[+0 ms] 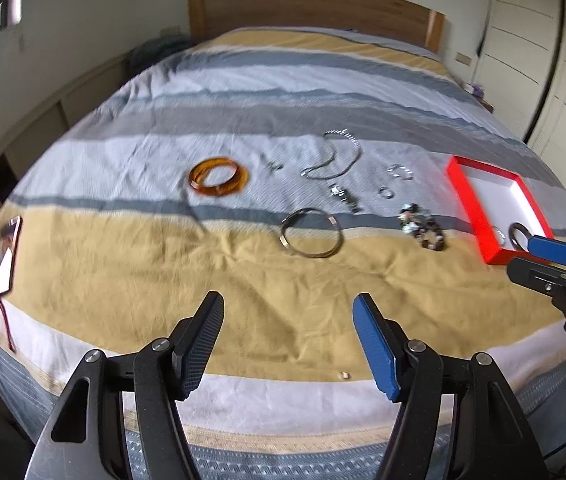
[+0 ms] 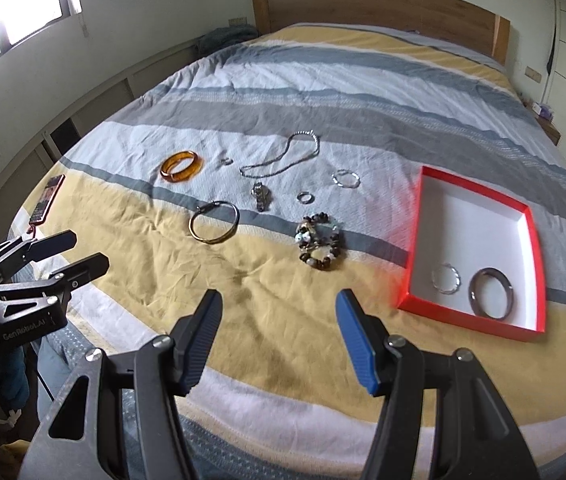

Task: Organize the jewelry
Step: 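Withdraw both grippers from the box back toward the remaining jewelry, then grasp the plain silver bangle with the left gripper while the right grasps the beaded bracelet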

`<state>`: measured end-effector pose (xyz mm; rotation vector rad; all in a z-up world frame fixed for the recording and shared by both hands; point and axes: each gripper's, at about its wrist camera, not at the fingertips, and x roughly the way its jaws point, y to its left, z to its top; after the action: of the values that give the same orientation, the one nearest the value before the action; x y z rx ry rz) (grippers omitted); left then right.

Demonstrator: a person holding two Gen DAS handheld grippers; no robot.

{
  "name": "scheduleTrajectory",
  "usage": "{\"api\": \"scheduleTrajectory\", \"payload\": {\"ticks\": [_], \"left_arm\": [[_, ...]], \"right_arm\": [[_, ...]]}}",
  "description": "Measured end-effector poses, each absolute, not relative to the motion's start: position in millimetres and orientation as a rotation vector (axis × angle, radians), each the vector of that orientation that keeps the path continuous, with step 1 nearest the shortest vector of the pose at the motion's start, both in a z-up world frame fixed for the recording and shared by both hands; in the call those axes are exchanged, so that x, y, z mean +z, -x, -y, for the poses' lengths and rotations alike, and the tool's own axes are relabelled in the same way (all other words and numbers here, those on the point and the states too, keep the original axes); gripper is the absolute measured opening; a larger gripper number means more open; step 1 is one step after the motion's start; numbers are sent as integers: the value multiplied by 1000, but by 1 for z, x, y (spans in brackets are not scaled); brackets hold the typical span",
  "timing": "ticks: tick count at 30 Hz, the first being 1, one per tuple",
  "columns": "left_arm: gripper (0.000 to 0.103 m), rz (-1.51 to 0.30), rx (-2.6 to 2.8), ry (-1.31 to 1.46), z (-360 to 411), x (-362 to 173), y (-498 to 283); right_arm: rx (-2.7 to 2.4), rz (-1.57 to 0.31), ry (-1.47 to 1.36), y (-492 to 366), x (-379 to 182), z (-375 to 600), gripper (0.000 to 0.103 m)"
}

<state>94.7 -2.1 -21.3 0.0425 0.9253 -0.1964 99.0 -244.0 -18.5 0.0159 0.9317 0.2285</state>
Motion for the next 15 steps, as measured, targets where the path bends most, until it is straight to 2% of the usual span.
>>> {"api": "scheduleTrajectory", "payload": {"ticks": [12, 15], "left_arm": [[66, -1017, -165, 22, -10, -69, -155], [66, -1021, -167, 26, -4, -77, -175]], "right_arm": [[229, -994, -65, -153, -64, 254, 58], [224, -1006, -70, -172, -74, 255, 63]]}}
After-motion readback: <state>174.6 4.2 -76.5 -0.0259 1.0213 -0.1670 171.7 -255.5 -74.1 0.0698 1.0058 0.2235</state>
